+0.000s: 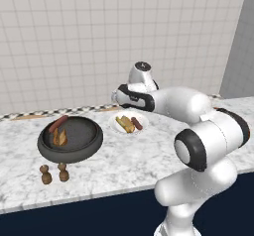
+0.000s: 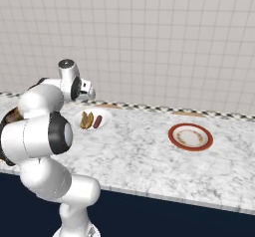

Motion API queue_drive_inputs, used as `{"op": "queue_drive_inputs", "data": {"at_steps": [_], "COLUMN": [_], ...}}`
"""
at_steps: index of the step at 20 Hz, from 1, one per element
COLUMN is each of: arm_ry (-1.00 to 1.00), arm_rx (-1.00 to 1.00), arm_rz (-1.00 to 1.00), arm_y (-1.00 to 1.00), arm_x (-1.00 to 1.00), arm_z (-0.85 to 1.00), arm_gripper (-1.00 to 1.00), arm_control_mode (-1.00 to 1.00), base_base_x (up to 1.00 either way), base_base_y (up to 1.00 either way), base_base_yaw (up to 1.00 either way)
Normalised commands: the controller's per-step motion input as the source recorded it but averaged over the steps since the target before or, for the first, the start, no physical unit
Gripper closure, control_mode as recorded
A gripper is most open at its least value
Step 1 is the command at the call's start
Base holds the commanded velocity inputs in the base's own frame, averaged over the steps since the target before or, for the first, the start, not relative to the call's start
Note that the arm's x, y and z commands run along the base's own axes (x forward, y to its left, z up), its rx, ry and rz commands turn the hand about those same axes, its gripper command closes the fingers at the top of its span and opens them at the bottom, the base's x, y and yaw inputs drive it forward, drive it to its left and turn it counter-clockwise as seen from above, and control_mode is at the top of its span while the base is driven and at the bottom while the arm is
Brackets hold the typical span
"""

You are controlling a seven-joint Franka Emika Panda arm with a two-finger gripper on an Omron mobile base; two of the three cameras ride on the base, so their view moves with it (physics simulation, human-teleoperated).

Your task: Place one bun and one sausage from the bowl on each plate.

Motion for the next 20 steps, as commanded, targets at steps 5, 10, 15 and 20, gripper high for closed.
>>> {"op": "queue_drive_inputs", "data": {"at_steps": [5, 10, 15, 20], "arm_ry": [-0.06, 0.08, 0.24, 0.18], "arm_rx": [-0.13, 0.00, -0.04, -0.03], "arm_rz": [-0.01, -0.01, 0.02, 0.05], "arm_y": [0.99, 1.00, 1.00, 1.00], "arm_x": [-0.62, -0.21, -0.46, -0.85], "arm_z": [0.86, 0.76, 0.28, -0.46], "arm_gripper": [-1.00, -1.00, -1.00, -1.00], "arm_control_mode": [-1.00, -1.00, -1.00, -1.00], "base_base_x": [0.00, 0.00, 0.00, 0.00], "base_base_y": [0.00, 0.00, 0.00, 0.00], "base_base_yaw": [0.00, 0.00, 0.00, 0.00]}}
